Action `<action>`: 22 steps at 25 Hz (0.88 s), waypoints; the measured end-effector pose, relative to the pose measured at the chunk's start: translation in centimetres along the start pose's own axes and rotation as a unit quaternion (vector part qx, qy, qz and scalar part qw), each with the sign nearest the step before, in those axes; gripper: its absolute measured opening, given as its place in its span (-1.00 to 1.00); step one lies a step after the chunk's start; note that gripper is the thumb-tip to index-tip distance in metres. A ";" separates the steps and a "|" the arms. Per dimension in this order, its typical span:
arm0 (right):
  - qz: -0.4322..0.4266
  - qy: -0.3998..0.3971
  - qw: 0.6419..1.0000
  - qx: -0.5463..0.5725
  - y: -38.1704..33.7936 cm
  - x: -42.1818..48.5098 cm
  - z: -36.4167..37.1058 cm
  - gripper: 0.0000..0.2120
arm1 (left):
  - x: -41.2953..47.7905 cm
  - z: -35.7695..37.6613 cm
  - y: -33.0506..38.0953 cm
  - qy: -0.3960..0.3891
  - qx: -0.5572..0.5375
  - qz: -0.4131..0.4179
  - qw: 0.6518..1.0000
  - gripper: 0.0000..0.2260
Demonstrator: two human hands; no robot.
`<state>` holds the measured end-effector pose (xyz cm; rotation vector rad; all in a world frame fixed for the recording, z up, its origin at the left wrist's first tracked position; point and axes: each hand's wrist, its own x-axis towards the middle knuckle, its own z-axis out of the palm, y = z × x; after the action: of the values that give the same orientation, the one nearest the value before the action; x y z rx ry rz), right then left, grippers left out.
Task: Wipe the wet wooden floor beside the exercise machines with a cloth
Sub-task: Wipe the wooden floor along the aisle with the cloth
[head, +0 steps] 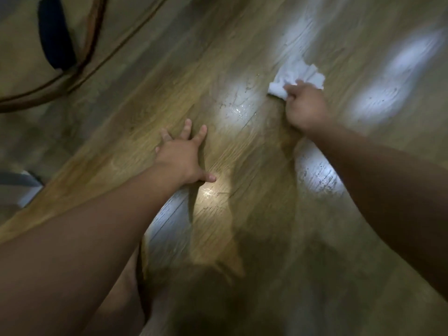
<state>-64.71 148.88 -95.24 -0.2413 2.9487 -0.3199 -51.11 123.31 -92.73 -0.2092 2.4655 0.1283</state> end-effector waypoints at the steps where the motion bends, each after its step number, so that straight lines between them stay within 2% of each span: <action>1: -0.002 -0.008 1.000 -0.011 -1.8 -2.3 0.5 -0.56 | -0.2 -0.2 -0.1 0.017 -0.003 0.002 1.000 0.10; 2: -0.085 -0.011 0.996 -0.022 -3.4 -5.8 1.5 -0.52 | -0.2 -0.4 -0.3 0.044 -0.022 0.000 0.999 0.05; 3: -0.225 -0.042 0.973 -0.015 -4.7 -10.0 2.5 -0.50 | -0.1 -0.6 -0.5 0.068 -0.042 -0.011 0.997 0.01; 4: -0.366 -0.106 0.925 -0.012 -5.2 -14.2 3.2 -0.53 | 0.0 -0.8 -0.5 0.072 -0.054 -0.028 0.996 0.02; 5: -0.467 -0.150 0.871 -0.035 -4.8 -16.1 3.2 -0.58 | 0.1 -1.1 -0.4 0.048 -0.055 -0.044 0.996 0.06; 6: -0.527 -0.148 0.835 -0.061 -3.2 -14.5 3.0 -0.60 | 0.4 -1.3 -0.3 0.014 -0.050 -0.050 0.997 0.12; 7: -0.516 -0.115 0.844 -0.084 -1.8 -10.7 2.3 -0.56 | 0.7 -1.4 -0.5 -0.014 -0.049 -0.050 0.997 0.15; 8: -0.431 -0.051 0.897 -0.088 -0.5 -5.6 1.3 -0.45 | 1.0 -1.5 -0.9 -0.029 -0.051 -0.045 0.997 0.16; 9: -0.294 -0.013 0.950 -0.100 0.7 -0.4 0.0 -0.36 | 1.1 -1.4 -1.3 -0.035 -0.054 -0.037 0.997 0.16; 10: -0.149 0.019 0.982 -0.110 1.8 4.0 -1.3 -0.35 | 1.2 -1.0 -1.5 -0.037 -0.051 -0.030 0.998 0.16; 11: -0.005 0.032 0.995 -0.092 2.2 6.9 -2.0 -0.45 | 1.1 -0.6 -1.5 -0.036 -0.041 -0.025 0.998 0.15; 12: 0.076 0.044 0.992 -0.089 1.0 7.4 -1.9 -0.55 | 1.1 -0.5 -1.4 -0.034 -0.026 -0.023 0.999 0.14; 13: 0.082 0.041 0.992 -0.083 -1.6 6.2 -1.2 -0.58 | 1.3 -1.0 -1.3 -0.026 -0.007 -0.013 1.000 0.12; 14: 0.040 0.035 0.997 -0.062 -4.7 3.6 -0.1 -0.56 | 1.8 -2.0 -1.6 -0.011 0.014 0.008 1.000 0.07; 15: -0.049 0.011 0.999 -0.018 -8.3 0.0 1.4 -0.52 | 2.4 -3.2 -2.4 0.013 0.035 0.038 0.999 -0.02; 16: -0.192 -0.025 0.981 0.033 -11.6 -4.9 3.3 -0.51 | 2.9 -4.7 -3.9 0.040 0.041 0.065 0.996 -0.15; 17: -0.333 -0.062 0.940 0.042 -14.1 -10.7 5.2 -0.54 | 3.5 -5.6 -5.7 0.059 0.031 0.075 0.995 -0.26; 18: -0.394 -0.112 0.912 0.031 -15.1 -14.2 5.9 -0.56 | 4.2 -5.7 -7.5 0.074 0.019 0.072 0.994 -0.30; 19: -0.408 -0.122 0.905 0.022 -14.9 -13.9 6.0 -0.57 | 4.7 -5.3 -8.8 0.072 0.014 0.053 0.996 -0.28; 20: -0.405 -0.091 0.909 0.041 -14.3 -11.0 5.5 -0.57 | 4.7 -4.2 -9.9 0.057 0.023 0.029 0.998 -0.25; 21: -0.360 -0.031 0.932 0.029 -13.7 -6.6 5.1 -0.57 | 4.5 -2.8 -10.8 0.050 0.027 0.012 0.998 -0.22; 22: -0.268 -0.013 0.963 -0.002 -12.3 -1.5 3.6 -0.59 | 4.5 -2.0 -10.7 0.051 0.028 0.009 0.998 -0.22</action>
<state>-60.85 136.59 -95.72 -1.0393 2.8052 -0.3707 -53.85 111.94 -94.33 -0.1727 2.5702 0.0588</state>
